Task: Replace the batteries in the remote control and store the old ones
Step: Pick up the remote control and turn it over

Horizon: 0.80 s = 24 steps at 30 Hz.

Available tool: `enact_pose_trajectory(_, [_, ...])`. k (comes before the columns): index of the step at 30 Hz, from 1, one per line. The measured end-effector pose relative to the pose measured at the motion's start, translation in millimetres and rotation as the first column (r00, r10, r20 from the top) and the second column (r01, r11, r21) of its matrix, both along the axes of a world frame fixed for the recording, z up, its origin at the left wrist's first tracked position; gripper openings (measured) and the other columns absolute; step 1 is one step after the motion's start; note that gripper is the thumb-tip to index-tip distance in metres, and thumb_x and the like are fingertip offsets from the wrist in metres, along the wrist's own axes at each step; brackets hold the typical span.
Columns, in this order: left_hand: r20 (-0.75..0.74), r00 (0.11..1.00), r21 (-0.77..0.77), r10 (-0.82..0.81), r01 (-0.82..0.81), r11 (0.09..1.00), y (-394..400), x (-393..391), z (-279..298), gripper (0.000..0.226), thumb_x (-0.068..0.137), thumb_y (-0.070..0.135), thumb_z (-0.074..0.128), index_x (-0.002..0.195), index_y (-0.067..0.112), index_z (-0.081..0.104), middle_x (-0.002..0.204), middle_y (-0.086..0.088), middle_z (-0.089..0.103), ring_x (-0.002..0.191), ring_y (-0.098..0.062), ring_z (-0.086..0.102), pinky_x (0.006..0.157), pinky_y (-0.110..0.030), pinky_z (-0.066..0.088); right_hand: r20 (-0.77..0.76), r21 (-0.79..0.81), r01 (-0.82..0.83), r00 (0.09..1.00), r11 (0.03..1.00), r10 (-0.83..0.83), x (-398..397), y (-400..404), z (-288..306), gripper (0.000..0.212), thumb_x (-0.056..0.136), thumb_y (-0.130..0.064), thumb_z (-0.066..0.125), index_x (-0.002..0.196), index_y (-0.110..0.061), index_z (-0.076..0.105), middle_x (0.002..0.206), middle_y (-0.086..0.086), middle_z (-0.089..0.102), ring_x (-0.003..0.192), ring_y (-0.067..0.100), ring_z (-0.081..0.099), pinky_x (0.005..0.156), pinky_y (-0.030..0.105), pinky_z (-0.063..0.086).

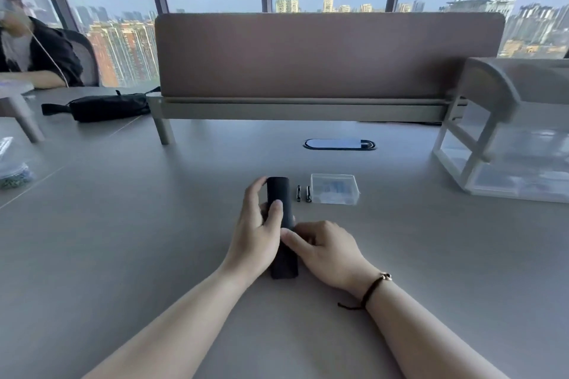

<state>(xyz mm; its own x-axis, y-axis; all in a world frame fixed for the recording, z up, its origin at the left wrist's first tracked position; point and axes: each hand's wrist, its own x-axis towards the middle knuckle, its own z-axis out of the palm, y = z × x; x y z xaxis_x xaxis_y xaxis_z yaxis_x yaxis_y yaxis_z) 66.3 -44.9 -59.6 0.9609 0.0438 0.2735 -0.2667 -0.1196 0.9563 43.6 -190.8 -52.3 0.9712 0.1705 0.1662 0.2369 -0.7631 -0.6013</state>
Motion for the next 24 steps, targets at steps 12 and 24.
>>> enact_pose_trajectory(12, [-0.198, 0.893, -0.283, -0.404, 0.342, 0.896, -10, -13, 19, 0.049, 0.095, 0.037, 0.053, 0.096, -0.012, 0.055, 0.072, -0.029, 0.064, 0.058, -0.042, 0.063, 0.057, -0.041, 0.053, -0.042, 0.526, -0.169, 0.974, 0.834, 0.224, 5, -4, 4, 0.030, 0.100, -0.029, 0.054, 0.084, -0.004, 0.056, 0.059, 0.013, 0.062, 0.040, 0.020, 0.049, 0.046, 0.031, 0.039])
enact_pose_trajectory(24, [-0.326, 0.930, -0.371, -0.169, 0.039, 0.928, 2, -9, 22, 0.037, 0.101, 0.040, 0.044, 0.107, 0.006, 0.056, 0.066, -0.008, 0.063, 0.052, -0.024, 0.062, 0.039, -0.024, 0.037, 0.007, 0.558, 0.081, 0.995, 0.826, -0.102, 8, -3, -1, 0.042, 0.090, -0.038, 0.066, 0.061, -0.010, 0.055, 0.051, -0.005, 0.045, 0.047, 0.012, 0.041, 0.051, 0.027, 0.031])
